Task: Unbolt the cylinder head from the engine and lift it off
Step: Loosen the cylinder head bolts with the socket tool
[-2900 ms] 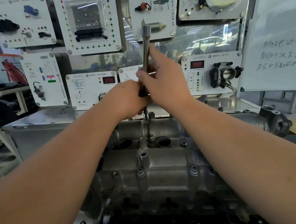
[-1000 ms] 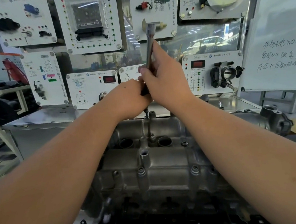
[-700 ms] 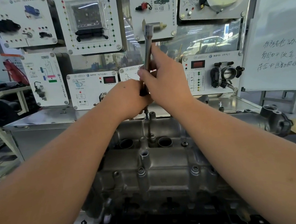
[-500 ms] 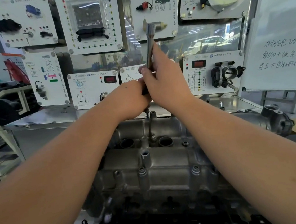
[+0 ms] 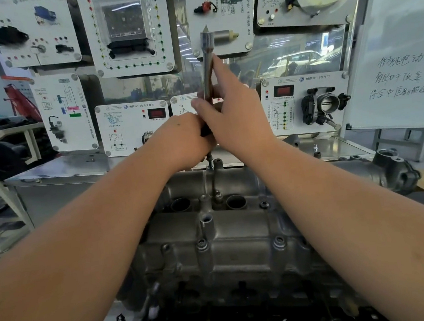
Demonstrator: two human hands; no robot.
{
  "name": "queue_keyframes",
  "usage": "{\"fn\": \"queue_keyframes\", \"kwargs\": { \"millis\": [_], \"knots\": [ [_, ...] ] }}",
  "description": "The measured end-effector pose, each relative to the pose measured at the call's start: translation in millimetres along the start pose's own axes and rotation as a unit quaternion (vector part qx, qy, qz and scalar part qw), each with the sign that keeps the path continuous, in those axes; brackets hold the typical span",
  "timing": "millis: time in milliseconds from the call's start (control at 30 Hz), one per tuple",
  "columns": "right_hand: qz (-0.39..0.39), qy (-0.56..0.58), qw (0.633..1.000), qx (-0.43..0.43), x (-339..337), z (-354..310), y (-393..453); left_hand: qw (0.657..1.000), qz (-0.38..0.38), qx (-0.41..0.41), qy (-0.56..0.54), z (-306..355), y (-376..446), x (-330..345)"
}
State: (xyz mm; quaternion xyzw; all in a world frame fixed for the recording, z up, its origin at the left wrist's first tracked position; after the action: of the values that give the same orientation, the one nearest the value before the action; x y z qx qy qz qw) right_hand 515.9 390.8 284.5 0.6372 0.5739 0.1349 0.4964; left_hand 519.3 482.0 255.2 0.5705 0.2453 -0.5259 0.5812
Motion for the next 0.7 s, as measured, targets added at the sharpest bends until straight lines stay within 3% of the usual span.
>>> {"fn": "queue_keyframes", "kwargs": {
  "millis": [700],
  "knots": [
    [0.007, -0.005, 1.0, 0.011, -0.2, 5.7, 5.8, 0.999, 0.005, 0.015, -0.045, -1.5, 2.8, 1.9]
  ]
}}
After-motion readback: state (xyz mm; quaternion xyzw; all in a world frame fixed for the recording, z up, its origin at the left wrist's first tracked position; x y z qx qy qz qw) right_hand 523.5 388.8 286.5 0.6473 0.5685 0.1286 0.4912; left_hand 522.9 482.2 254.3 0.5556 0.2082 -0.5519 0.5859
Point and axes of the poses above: each hand's wrist, its own y-axis towards the middle knuckle, its own x-axis out of the palm, z = x × y, the point moved 9 cm from there along y, towards the middle knuckle, and after that the axes turned 2 degrees about -z, right-handed, at the moved point
